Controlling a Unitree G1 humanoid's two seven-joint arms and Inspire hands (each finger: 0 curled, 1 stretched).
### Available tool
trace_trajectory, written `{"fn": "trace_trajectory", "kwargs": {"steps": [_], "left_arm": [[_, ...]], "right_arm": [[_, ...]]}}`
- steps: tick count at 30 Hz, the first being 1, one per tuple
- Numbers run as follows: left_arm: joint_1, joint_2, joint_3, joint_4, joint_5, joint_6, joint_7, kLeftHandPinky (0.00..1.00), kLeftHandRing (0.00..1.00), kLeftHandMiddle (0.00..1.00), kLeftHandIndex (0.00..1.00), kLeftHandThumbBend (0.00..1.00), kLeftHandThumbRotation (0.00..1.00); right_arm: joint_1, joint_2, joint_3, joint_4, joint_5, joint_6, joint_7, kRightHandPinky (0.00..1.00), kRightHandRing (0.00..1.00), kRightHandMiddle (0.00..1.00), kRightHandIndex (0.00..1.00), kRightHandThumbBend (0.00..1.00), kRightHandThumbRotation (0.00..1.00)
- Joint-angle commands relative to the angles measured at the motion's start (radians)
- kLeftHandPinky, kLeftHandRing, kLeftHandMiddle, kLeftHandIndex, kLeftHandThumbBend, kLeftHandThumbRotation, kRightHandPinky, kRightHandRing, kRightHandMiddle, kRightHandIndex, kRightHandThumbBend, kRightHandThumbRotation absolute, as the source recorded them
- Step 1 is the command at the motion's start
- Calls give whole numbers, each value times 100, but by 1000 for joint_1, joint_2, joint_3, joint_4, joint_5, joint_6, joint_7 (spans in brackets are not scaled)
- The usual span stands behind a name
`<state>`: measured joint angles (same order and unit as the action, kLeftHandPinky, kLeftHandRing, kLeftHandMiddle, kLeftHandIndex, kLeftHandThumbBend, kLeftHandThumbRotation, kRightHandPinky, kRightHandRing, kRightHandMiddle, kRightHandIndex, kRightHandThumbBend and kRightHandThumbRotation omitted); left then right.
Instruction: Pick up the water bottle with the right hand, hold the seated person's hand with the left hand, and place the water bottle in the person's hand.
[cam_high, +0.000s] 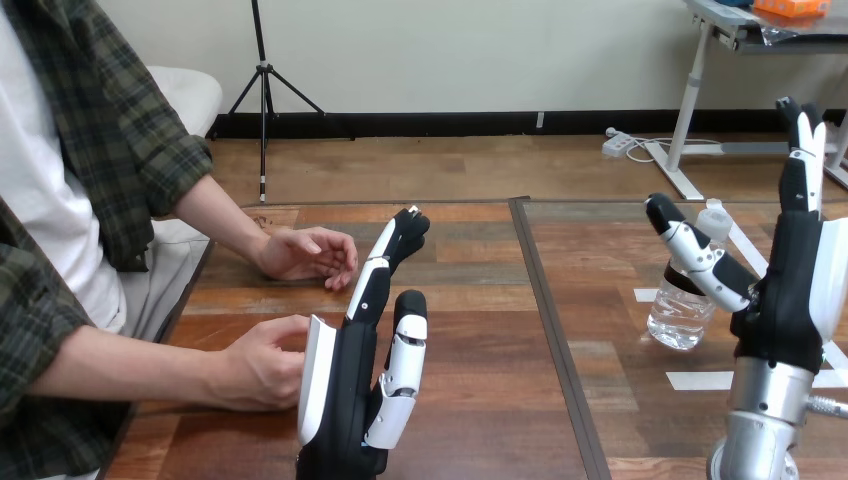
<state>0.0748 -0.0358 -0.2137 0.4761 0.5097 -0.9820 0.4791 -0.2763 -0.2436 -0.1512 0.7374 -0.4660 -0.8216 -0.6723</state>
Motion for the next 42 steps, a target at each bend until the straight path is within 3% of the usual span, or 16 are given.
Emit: {"fn": "trace_trajectory", "kwargs": {"steps": [1,23,36,42], "left_arm": [[-59,5,8,2,-4,-17,3,88,87,88,92,5,100],[-52,6,9,-13,-21,-4,-22,86,87,89,92,6,100],[-51,7,11,-15,-25,-5,-33,87,87,89,92,6,100],[-53,9,14,-10,-17,-13,-27,87,87,89,92,5,100]], "right_arm": [[-93,-23,16,30,10,21,-7,100,100,100,95,85,48],[-166,-51,39,173,29,57,-22,100,100,100,96,90,51],[-224,-38,22,281,165,63,97,100,100,99,92,96,49],[-247,-48,34,321,182,88,112,100,100,99,91,97,50]]}}
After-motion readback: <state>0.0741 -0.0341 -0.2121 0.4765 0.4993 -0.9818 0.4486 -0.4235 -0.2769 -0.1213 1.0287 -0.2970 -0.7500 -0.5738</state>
